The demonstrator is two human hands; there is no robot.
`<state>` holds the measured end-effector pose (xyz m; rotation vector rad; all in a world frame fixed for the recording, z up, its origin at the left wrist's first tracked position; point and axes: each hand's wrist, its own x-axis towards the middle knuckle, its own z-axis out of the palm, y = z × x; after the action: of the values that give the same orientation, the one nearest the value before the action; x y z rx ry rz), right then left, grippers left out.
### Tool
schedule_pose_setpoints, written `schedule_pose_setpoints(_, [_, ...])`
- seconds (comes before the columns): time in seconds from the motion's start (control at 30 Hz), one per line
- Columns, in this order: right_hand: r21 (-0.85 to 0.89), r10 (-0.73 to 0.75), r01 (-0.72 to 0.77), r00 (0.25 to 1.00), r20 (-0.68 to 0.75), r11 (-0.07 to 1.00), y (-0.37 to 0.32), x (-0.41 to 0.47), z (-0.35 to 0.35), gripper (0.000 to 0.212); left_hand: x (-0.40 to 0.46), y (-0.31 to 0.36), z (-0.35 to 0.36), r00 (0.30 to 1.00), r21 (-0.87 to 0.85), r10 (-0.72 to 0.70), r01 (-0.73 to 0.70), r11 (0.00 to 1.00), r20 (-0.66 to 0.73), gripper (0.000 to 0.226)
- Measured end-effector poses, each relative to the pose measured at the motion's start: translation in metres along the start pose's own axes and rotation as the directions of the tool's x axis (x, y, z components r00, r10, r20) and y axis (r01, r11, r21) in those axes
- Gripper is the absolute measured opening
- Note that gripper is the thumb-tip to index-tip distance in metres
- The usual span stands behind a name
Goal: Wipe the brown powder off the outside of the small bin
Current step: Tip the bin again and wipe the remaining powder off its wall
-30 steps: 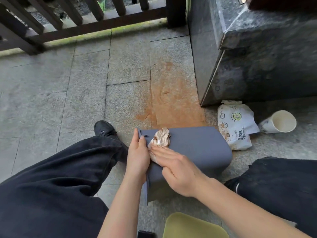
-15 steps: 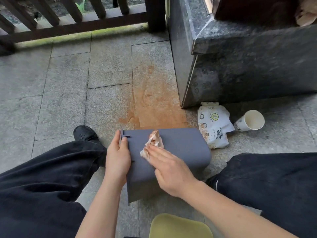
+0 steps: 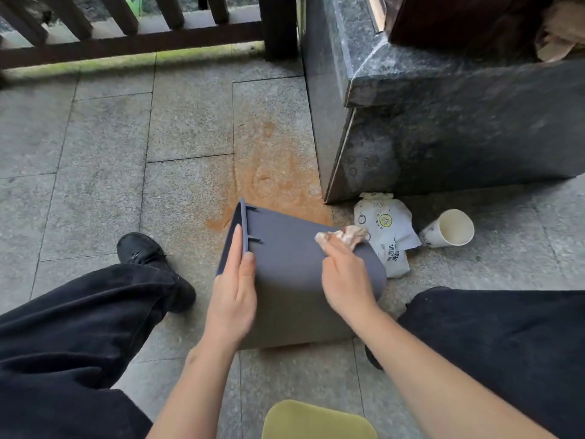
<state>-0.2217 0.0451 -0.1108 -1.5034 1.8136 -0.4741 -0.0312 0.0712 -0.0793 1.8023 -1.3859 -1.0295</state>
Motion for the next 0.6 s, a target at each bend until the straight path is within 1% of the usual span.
schedule_pose_setpoints(0.07, [0.112, -0.175, 0.173, 0.984, 0.014, 0.979, -0.035, -0.027, 0.016, 0.056, 0.003, 0.001, 0.002, 0.999, -0.007, 0.041, -0.041, 0.999, -0.011, 0.063])
schedule_pose_setpoints(0.13, [0.167, -0.321, 0.315, 0.947, 0.006, 0.934, -0.062, -0.051, 0.031, 0.056, 0.004, 0.002, 0.003, 0.999, -0.047, 0.044, -0.045, 0.998, -0.022, 0.056])
schedule_pose_setpoints(0.17, [0.170, -0.384, 0.376, 0.923, 0.013, 0.911, -0.068, -0.059, 0.035, 0.054, 0.004, 0.002, 0.003, 0.999, -0.062, 0.040, -0.042, 0.997, -0.029, 0.053])
schedule_pose_setpoints(0.23, [0.106, -0.505, 0.498, 0.862, 0.045, 0.861, -0.061, -0.062, 0.034, 0.053, 0.001, 0.001, 0.003, 0.997, -0.094, 0.043, -0.049, 0.994, -0.061, 0.049])
schedule_pose_setpoints(0.27, [0.064, -0.515, 0.512, 0.855, 0.050, 0.856, -0.049, -0.055, 0.031, 0.053, 0.000, 0.000, 0.003, 0.996, -0.104, 0.032, -0.040, 0.994, -0.078, 0.049])
schedule_pose_setpoints(0.3, [0.034, -0.463, 0.462, 0.885, 0.045, 0.886, -0.033, -0.046, 0.026, 0.054, 0.000, -0.002, 0.003, 0.996, -0.110, -0.001, -0.009, 0.994, -0.093, 0.049])
schedule_pose_setpoints(0.33, [-0.002, -0.361, 0.361, 0.932, 0.030, 0.933, -0.014, -0.035, 0.021, 0.056, -0.001, -0.004, 0.004, 0.992, -0.116, -0.054, 0.041, 0.992, -0.112, 0.048])
schedule_pose_setpoints(0.37, [-0.037, -0.228, 0.228, 0.974, 0.010, 0.973, 0.007, -0.025, 0.014, 0.059, -0.002, -0.007, 0.005, 0.984, -0.125, -0.111, 0.094, 0.988, -0.137, 0.047])
schedule_pose_setpoints(0.4, [-0.056, -0.085, 0.085, 0.996, -0.011, 0.995, 0.027, -0.017, 0.008, 0.062, -0.003, -0.009, 0.006, 0.974, -0.136, -0.158, 0.137, 0.981, -0.164, 0.046])
schedule_pose_setpoints(0.43, [-0.057, 0.041, -0.042, 0.999, -0.028, 0.997, 0.043, -0.011, 0.002, 0.064, -0.003, -0.012, 0.007, 0.963, -0.145, -0.194, 0.169, 0.975, -0.186, 0.046])
schedule_pose_setpoints(0.47, [-0.047, 0.126, -0.127, 0.991, -0.040, 0.991, 0.052, -0.007, -0.001, 0.065, -0.003, -0.013, 0.007, 0.954, -0.154, -0.222, 0.193, 0.969, -0.200, 0.046])
schedule_pose_setpoints(0.5, [-0.030, 0.165, -0.167, 0.985, -0.048, 0.986, 0.055, -0.005, 0.000, 0.066, -0.002, -0.013, 0.007, 0.948, -0.168, -0.240, 0.207, 0.964, -0.209, 0.046])
schedule_pose_setpoints(0.53, [-0.012, 0.163, -0.164, 0.985, -0.057, 0.986, 0.051, -0.004, 0.004, 0.067, -0.002, -0.013, 0.007, 0.944, -0.183, -0.251, 0.214, 0.960, -0.216, 0.045])
schedule_pose_setpoints(0.57, [-0.004, 0.123, -0.123, 0.990, -0.065, 0.992, 0.041, -0.004, 0.012, 0.069, -0.001, -0.013, 0.008, 0.940, -0.193, -0.257, 0.215, 0.957, -0.224, 0.045])
schedule_pose_setpoints(0.6, [-0.001, 0.044, -0.044, 0.997, -0.058, 0.999, 0.027, -0.006, 0.021, 0.071, -0.001, -0.012, 0.009, 0.936, -0.199, -0.262, 0.217, 0.956, -0.236, 0.045])
